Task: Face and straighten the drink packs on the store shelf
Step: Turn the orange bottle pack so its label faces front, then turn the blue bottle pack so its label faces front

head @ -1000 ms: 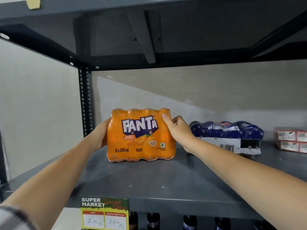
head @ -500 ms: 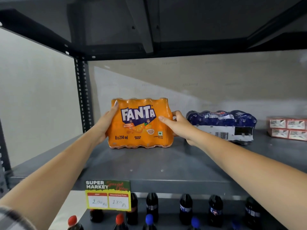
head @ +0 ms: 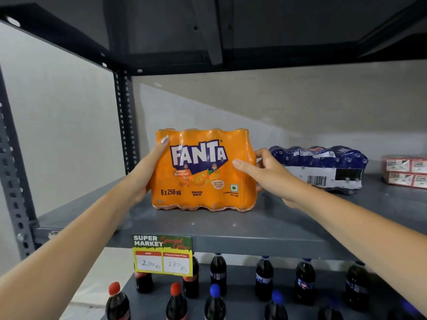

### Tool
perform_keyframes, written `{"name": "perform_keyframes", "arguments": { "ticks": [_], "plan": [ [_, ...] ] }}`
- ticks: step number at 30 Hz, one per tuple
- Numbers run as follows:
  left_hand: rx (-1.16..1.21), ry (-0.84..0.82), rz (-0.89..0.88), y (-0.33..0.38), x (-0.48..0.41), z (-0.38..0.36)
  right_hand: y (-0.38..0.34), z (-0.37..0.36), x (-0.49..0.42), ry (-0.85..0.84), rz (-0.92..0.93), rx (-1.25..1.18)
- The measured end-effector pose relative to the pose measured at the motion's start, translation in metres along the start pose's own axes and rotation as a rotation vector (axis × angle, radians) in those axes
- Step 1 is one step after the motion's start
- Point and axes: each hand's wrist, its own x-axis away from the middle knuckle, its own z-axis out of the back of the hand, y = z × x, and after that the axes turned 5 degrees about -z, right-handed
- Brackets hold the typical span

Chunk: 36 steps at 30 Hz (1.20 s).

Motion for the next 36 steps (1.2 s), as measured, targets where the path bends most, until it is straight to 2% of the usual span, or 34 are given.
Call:
{"name": "perform_keyframes", "arguments": {
  "ticks": [7, 11, 16, 18, 20, 22, 25, 28, 30, 31, 33, 34, 36],
  "plan": [
    [-0.002, -0.041, -0.067, 0.002, 0.027, 0.007, -0.007, 0.004, 0.044, -0.015, 0.118, -0.020],
    [0.017, -0.017, -0.085, 0.002, 0.033, 0.005, -0.007, 0.002, 0.051, 0.000, 0.124, -0.034],
    [0.019, 0.149, -0.064, 0.008, 0.041, -0.006, -0.008, 0.009, 0.054, 0.030, 0.118, 0.012],
    [-0.090, 0.315, -0.225, 0.006, 0.040, -0.008, -0.010, 0.023, 0.054, 0.041, 0.120, -0.036],
    [-0.286, 0.505, -0.488, 0.007, 0.041, -0.008, -0.009, 0.045, 0.050, 0.116, 0.126, -0.095],
    [-0.441, 0.613, -0.740, 0.015, 0.046, -0.018, -0.002, 0.076, 0.038, 0.229, 0.133, -0.086],
    [-0.503, 0.574, -0.961, 0.031, 0.062, -0.064, 0.016, 0.132, 0.015, 0.392, 0.168, 0.034],
    [-0.629, 0.485, -1.196, 0.049, 0.077, -0.123, 0.040, 0.183, -0.014, 0.582, 0.227, 0.466],
    [-0.631, 0.349, -1.303, 0.058, 0.077, -0.168, 0.058, 0.214, -0.034, 0.593, 0.181, 0.647],
    [-0.603, 0.267, -1.280, 0.062, 0.073, -0.192, 0.066, 0.225, -0.042, 0.560, 0.110, 0.678],
    [-0.564, 0.144, -1.097, 0.068, 0.059, -0.239, 0.081, 0.241, -0.055, 0.470, -0.071, 0.657],
    [-0.588, 0.119, -0.973, 0.067, 0.045, -0.261, 0.086, 0.243, -0.057, 0.405, -0.164, 0.568],
    [-0.676, 0.128, -0.713, 0.060, 0.004, -0.285, 0.091, 0.235, -0.056, 0.238, -0.326, 0.226]
  ]
}}
